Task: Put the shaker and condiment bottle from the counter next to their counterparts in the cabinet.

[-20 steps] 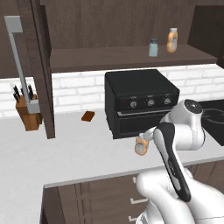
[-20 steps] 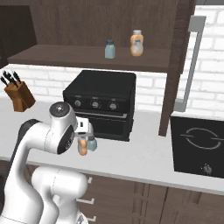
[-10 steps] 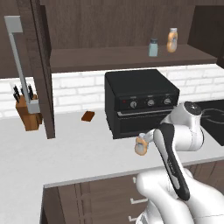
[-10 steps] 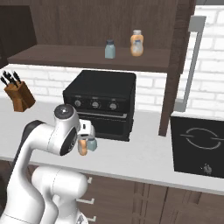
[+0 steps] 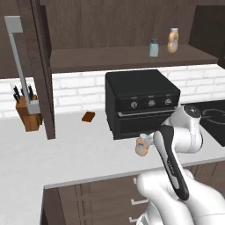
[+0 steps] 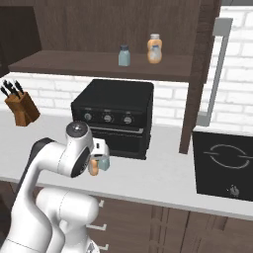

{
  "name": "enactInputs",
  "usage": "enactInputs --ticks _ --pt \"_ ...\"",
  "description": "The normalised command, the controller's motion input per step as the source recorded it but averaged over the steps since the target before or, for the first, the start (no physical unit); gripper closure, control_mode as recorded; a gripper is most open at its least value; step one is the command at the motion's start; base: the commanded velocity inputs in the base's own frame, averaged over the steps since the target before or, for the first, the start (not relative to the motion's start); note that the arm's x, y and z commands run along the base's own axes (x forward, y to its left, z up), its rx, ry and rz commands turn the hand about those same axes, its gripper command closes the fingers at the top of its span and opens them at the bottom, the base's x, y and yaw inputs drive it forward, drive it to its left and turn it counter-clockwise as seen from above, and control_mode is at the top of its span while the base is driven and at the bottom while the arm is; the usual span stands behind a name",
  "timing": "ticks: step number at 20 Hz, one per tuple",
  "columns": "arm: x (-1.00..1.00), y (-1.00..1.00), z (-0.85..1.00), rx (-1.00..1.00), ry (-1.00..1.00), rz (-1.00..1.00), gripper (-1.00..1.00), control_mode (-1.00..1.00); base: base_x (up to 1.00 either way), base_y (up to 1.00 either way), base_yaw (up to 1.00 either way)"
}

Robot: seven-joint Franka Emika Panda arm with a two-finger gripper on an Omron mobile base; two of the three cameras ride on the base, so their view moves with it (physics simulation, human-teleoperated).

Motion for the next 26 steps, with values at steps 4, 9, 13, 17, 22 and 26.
enactInputs --ticks 4,9,13,17,22,26 --pt "0.00 0.00 -0.11 0.00 -0.04 0.00 -1.00 -1.00 0.00 0.00 0.00" --pt "0.24 0.00 -0.04 0.00 -0.02 0.00 -1.00 -1.00 0.00 0.00 0.00" --pt "0.24 0.00 -0.17 0.00 -0.02 0.00 -1.00 -1.00 0.00 0.00 0.00" --pt "0.13 0.00 -0.15 0.00 -0.03 0.05 -1.00 -1.00 0.00 0.00 0.00" --pt "0.17 0.00 -0.09 0.00 -0.03 0.10 -1.00 -1.00 0.00 0.00 0.00" --pt "0.19 0.00 -0.06 0.00 -0.02 0.12 -1.00 -1.00 0.00 0.00 0.00"
